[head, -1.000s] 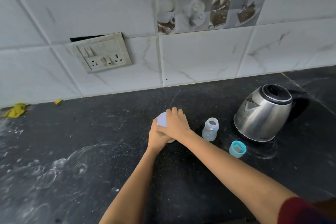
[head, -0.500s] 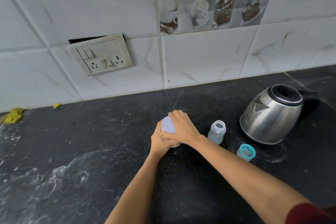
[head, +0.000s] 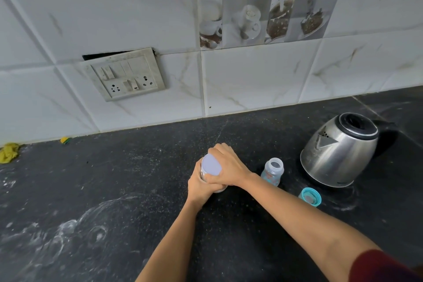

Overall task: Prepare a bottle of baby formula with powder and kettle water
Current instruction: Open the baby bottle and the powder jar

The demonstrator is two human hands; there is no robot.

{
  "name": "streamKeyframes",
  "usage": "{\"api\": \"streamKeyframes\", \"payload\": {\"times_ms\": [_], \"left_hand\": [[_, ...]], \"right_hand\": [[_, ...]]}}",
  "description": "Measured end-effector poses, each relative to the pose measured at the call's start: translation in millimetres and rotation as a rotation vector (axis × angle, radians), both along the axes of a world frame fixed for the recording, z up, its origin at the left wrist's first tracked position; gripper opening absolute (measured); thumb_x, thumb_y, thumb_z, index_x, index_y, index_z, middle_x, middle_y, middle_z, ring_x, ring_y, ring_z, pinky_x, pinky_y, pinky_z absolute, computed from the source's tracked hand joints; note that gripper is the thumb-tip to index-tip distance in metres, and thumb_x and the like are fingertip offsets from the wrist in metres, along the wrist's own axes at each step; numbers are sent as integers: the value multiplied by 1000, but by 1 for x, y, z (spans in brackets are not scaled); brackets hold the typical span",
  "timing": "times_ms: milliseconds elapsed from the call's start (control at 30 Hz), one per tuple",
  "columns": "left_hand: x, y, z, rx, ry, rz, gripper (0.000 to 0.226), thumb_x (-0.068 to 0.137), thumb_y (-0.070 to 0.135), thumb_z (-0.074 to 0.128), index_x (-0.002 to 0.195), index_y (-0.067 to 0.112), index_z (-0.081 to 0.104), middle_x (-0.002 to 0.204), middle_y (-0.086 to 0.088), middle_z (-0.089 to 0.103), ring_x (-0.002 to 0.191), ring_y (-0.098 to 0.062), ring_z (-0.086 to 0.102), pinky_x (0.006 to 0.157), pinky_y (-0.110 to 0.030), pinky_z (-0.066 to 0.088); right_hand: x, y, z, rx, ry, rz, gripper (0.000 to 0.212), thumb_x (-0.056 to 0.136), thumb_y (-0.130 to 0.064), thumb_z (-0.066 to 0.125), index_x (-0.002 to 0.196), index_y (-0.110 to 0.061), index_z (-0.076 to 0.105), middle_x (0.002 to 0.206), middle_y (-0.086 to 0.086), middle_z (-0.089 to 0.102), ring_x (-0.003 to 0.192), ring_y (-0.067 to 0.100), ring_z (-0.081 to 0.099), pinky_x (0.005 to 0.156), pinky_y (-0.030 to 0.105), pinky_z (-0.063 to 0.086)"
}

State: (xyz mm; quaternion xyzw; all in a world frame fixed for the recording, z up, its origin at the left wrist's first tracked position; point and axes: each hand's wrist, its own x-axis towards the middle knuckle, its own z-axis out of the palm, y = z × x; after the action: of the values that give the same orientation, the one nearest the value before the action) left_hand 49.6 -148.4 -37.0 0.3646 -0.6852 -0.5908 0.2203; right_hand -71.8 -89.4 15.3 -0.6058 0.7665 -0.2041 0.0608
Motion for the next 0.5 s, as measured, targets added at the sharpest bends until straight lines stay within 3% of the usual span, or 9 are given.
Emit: {"api": "streamKeyframes", "payload": {"times_ms": [200, 300, 400, 500], "left_hand": [[2, -18, 0, -49, -47, -205, 82, 40, 29, 86, 115, 40, 54, 114, 12, 62, 109, -8, 57, 86, -24, 50], [0, -21, 1, -66, -76, -253, 76, 43, 26, 87, 112, 38, 56, 113, 11, 63, 108, -6, 58, 86, -24, 50], [1, -15, 2, -58, -64, -225, 72, 44, 25, 84, 110, 38, 57, 114, 12, 63, 108, -4, 58, 81, -18, 49], [1, -14, 0, -102, -51, -239, 73, 49, 30, 85, 117, 32, 59, 116, 11, 63, 110, -4, 59, 87, -27, 51]], "right_hand": [[-15, 4, 10, 84, 14, 211, 55, 69, -42, 73, 112, -13, 53, 104, -1, 47, 94, 13, 35, 86, 30, 36], [-23, 2, 19, 153, 70, 345, 62, 68, -50, 68, 118, -17, 54, 109, -2, 51, 98, 14, 41, 88, 29, 36], [-25, 1, 27, 183, 186, 495, 64, 72, -47, 60, 129, -18, 54, 126, -2, 55, 116, 19, 45, 99, 33, 34], [-25, 8, 28, 171, 232, 622, 57, 81, -41, 54, 136, -26, 50, 147, -3, 44, 138, 26, 28, 111, 43, 21]]}}
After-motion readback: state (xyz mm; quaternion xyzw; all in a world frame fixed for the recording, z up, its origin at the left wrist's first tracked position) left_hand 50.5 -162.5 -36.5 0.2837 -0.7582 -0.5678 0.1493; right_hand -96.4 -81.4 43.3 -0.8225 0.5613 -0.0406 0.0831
